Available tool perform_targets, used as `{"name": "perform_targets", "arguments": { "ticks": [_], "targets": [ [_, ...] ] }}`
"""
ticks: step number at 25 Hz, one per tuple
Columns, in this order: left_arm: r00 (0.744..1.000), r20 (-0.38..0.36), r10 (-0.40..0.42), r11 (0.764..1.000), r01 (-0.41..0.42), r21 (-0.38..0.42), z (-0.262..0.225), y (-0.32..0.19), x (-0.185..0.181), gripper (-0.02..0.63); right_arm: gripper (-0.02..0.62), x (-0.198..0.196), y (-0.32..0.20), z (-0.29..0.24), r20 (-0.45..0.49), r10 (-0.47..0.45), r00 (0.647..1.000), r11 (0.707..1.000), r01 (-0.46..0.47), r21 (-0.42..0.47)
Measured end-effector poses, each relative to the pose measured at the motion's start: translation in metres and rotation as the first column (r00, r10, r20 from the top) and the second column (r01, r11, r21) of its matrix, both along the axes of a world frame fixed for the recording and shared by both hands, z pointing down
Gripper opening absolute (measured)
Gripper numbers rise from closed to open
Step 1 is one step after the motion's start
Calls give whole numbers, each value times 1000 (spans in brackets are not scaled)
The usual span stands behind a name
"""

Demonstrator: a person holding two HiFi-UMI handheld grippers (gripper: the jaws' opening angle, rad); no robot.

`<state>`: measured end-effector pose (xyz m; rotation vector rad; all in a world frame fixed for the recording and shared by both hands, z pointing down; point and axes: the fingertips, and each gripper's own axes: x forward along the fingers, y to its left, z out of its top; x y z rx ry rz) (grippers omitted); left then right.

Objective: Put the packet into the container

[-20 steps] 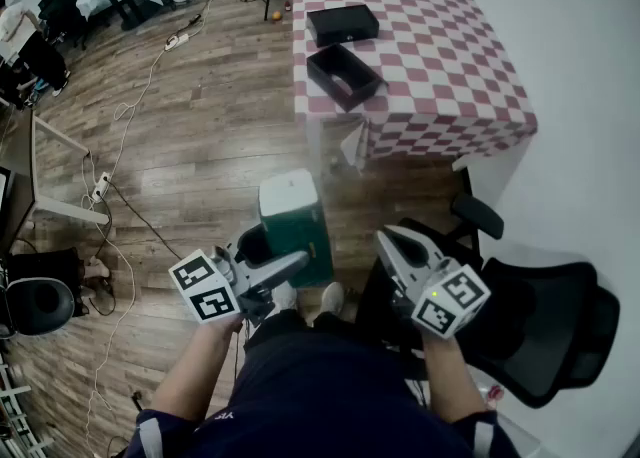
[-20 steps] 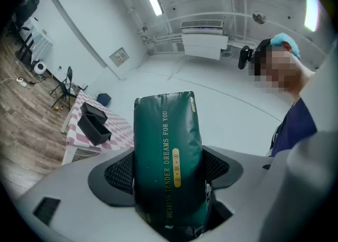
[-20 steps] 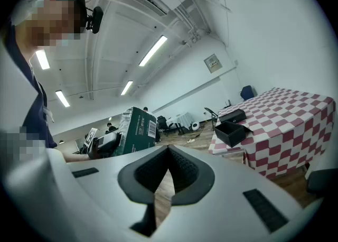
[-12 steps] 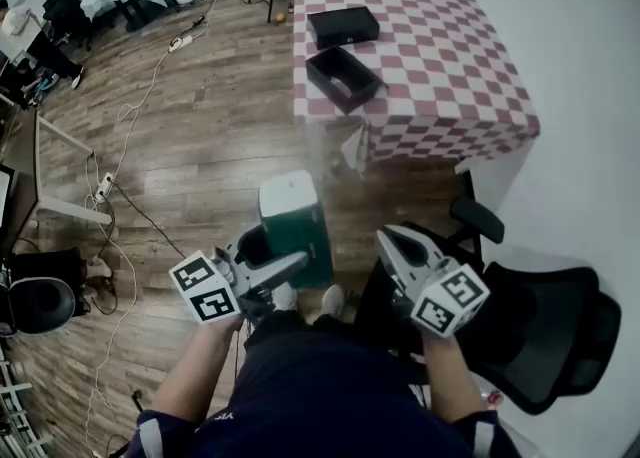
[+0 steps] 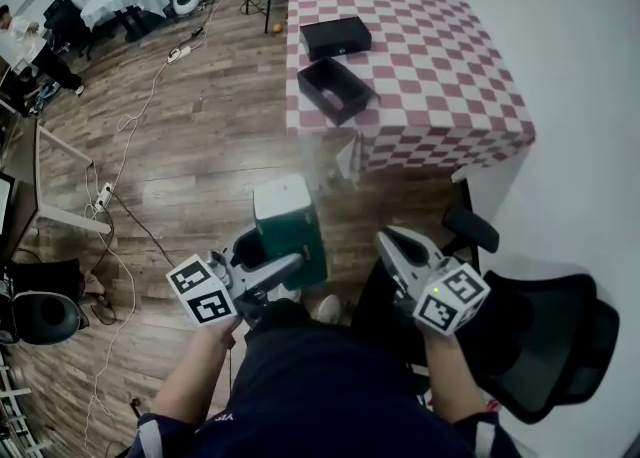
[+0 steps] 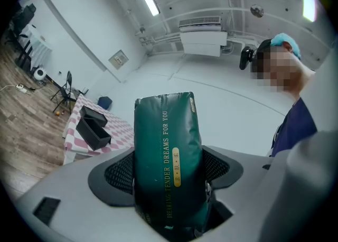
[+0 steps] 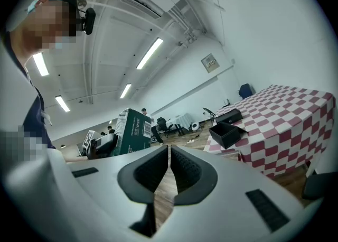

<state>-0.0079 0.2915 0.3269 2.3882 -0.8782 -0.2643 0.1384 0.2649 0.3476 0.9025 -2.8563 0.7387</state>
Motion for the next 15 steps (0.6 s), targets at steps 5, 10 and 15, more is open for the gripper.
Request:
{"name": "perform_targets", "arguments": {
  "ticks": [5,10,15],
  "targets": [
    [1000,-9,2,1000,-2,1,4,-25,2,403,17,5,-21,4,-8,10,1000,1000,-10,-19],
    [1000,-21,13,1000,-13,-6,0,-61,-1,403,17,-2,-54,-1,-20,16,1000,999,-16,-31],
    [999,-18,32,999,-32,-15,21,-98,-13,403,17,-18,-89,19,-25,20,999,999,-21,-48]
  ]
}}
